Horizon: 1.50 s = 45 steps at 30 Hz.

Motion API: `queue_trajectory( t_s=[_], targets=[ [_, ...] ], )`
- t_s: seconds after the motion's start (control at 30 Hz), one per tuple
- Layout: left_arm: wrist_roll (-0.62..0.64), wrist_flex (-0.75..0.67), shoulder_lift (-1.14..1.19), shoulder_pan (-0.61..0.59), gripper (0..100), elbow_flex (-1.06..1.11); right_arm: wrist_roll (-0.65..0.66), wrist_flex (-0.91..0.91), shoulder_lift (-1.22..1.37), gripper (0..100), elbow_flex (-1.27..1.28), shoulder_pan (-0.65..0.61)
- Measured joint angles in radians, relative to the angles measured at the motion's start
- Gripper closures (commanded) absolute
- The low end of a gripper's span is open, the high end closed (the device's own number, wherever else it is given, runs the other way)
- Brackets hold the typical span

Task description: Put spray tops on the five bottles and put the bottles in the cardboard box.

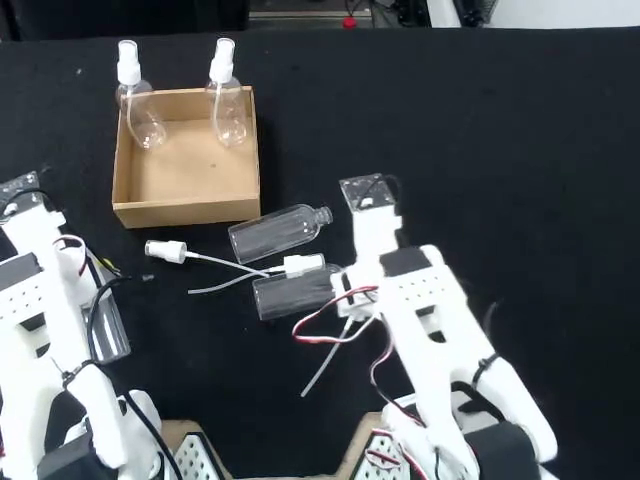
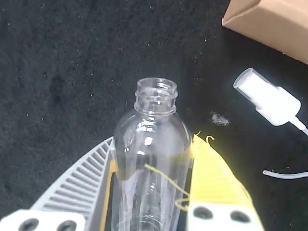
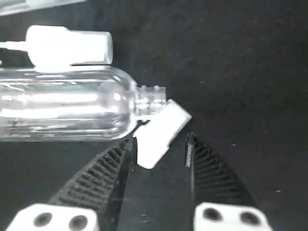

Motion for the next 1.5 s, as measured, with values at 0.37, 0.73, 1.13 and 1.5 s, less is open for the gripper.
queue_trajectory(
  t_s=[0.37, 0.73, 1.13, 1.5],
  targets=[
    [0.0, 0.0, -0.006, -0.002, 89, 0.002, -0.038, -0.051, 0.089, 83.5, -0.002, -0.035],
    [0.0, 0.0, -0.006, -0.002, 89, 0.002, 0.025, -0.068, 0.097, 83.9, -0.002, 0.032],
    [0.0, 0.0, -0.006, -0.002, 89, 0.002, 0.071, -0.155, 0.097, 95.6, 0.044, 0.049],
    [0.0, 0.0, -0.006, -0.002, 89, 0.002, 0.138, -0.147, 0.092, 98.7, -0.017, 0.086]
  ],
)
